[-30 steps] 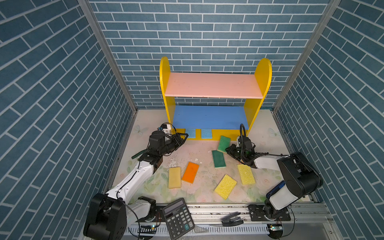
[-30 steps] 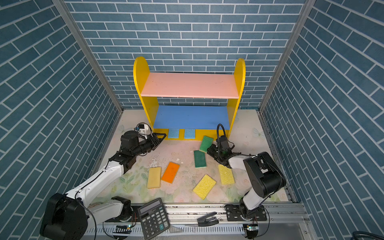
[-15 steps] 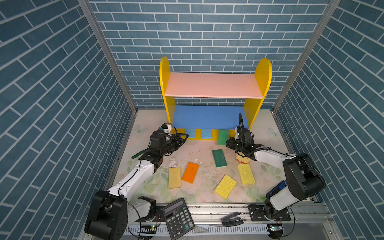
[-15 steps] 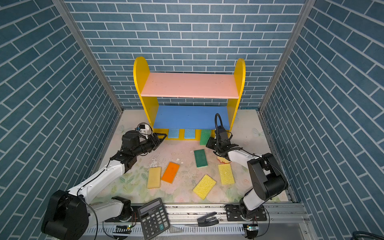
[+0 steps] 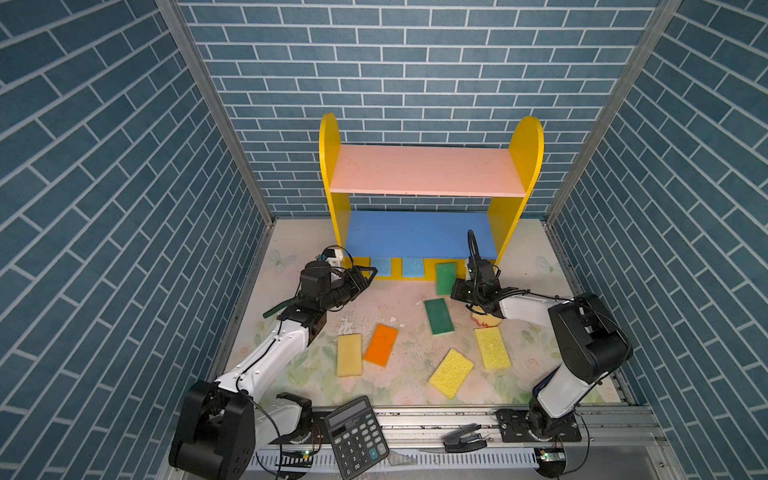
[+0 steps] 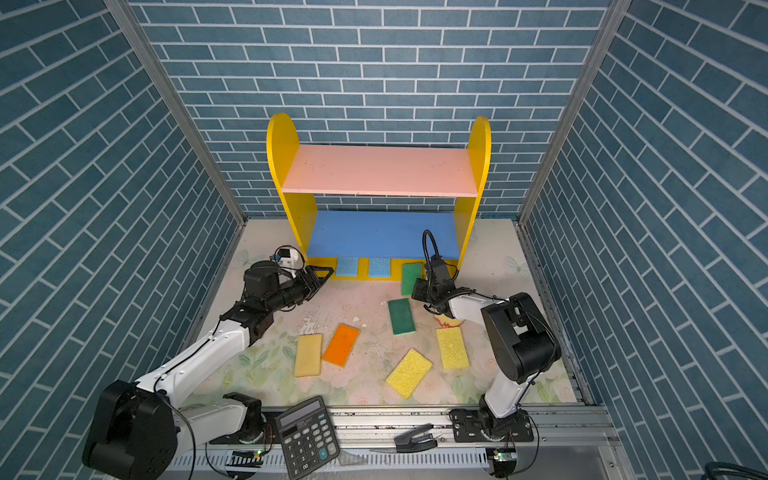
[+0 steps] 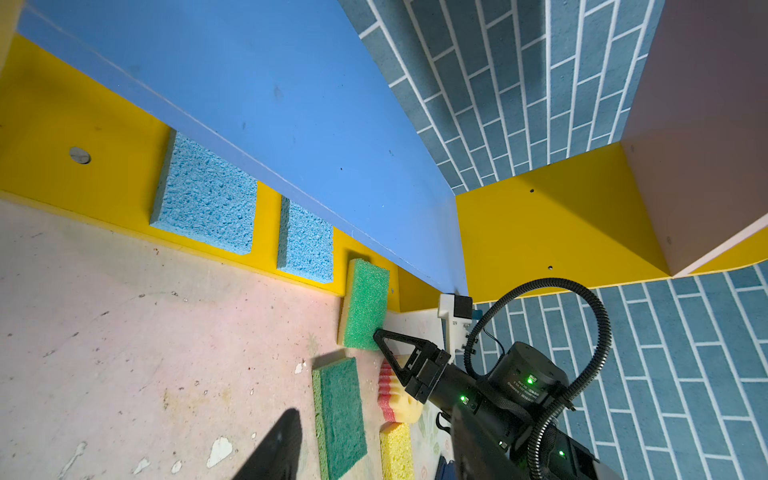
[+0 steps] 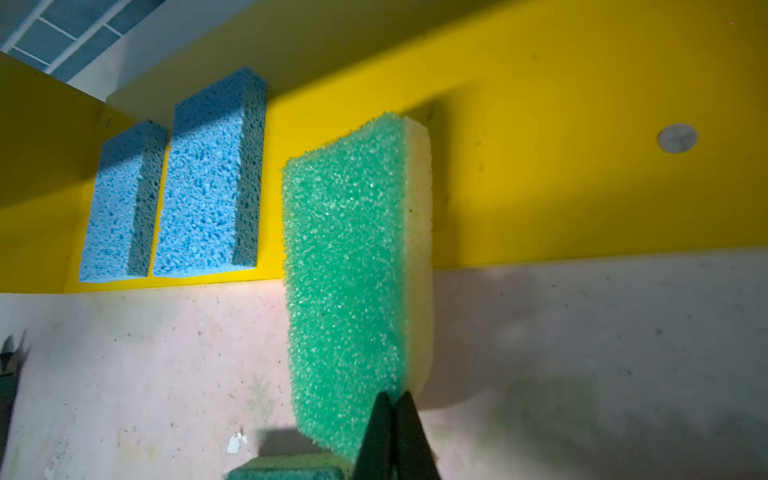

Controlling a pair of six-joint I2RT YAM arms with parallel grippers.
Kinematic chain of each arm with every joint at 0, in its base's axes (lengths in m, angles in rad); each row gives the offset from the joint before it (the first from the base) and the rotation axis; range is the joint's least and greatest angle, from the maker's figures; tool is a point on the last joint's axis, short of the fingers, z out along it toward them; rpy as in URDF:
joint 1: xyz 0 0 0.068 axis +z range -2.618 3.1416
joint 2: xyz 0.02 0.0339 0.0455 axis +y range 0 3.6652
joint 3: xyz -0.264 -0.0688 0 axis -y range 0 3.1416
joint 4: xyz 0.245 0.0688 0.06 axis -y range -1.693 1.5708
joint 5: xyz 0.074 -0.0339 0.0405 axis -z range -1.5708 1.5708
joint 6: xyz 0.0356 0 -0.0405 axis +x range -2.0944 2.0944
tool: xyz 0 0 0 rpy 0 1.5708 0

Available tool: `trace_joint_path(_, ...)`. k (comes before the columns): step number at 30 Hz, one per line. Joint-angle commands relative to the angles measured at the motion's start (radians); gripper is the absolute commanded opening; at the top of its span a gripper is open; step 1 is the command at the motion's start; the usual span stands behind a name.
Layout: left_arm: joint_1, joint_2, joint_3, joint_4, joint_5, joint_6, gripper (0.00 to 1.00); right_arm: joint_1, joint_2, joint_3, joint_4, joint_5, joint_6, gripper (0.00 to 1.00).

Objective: Place and organize the cleaning sponges onto the shelf
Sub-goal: 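Lower the sponge upright beside the blue sponges with the right gripper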

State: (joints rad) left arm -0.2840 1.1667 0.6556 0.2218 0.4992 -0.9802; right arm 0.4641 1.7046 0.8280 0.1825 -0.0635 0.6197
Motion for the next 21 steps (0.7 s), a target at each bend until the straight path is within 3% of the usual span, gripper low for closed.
trace_joint_path(1, -0.003, -0.019, 0.001, -0.005, 0.003, 0.004, 0.59, -0.001, 0.026, 0.059, 0.055, 0.055, -0.020, 0.21)
trace_joint_path(6, -0.007, -0.016, 0.001, -0.004, 0.003, 0.006, 0.59, 0.000, 0.009, 0.041, 0.054, 0.078, 0.004, 0.35)
trace_joint_path(12, -0.012, 0.002, 0.006, 0.003, 0.001, 0.010, 0.59, 0.001, -0.133, -0.045, 0.037, 0.118, 0.051, 0.39)
trace_joint_path(14, -0.013, 0.015, 0.003, 0.018, 0.003, 0.005, 0.59, 0.007, -0.185, -0.079, 0.037, 0.112, 0.075, 0.31)
trace_joint_path(16, -0.016, 0.026, 0.001, 0.035, 0.002, 0.001, 0.59, 0.021, -0.226, -0.101, 0.024, 0.103, 0.090, 0.04)
trace_joint_path(17, -0.017, 0.034, 0.001, 0.041, 0.002, -0.001, 0.59, 0.028, -0.237, -0.105, 0.016, 0.097, 0.093, 0.00)
trace_joint_path(21, -0.023, 0.060, 0.006, 0.064, 0.012, -0.008, 0.59, 0.046, -0.228, -0.112, -0.003, 0.050, 0.123, 0.00)
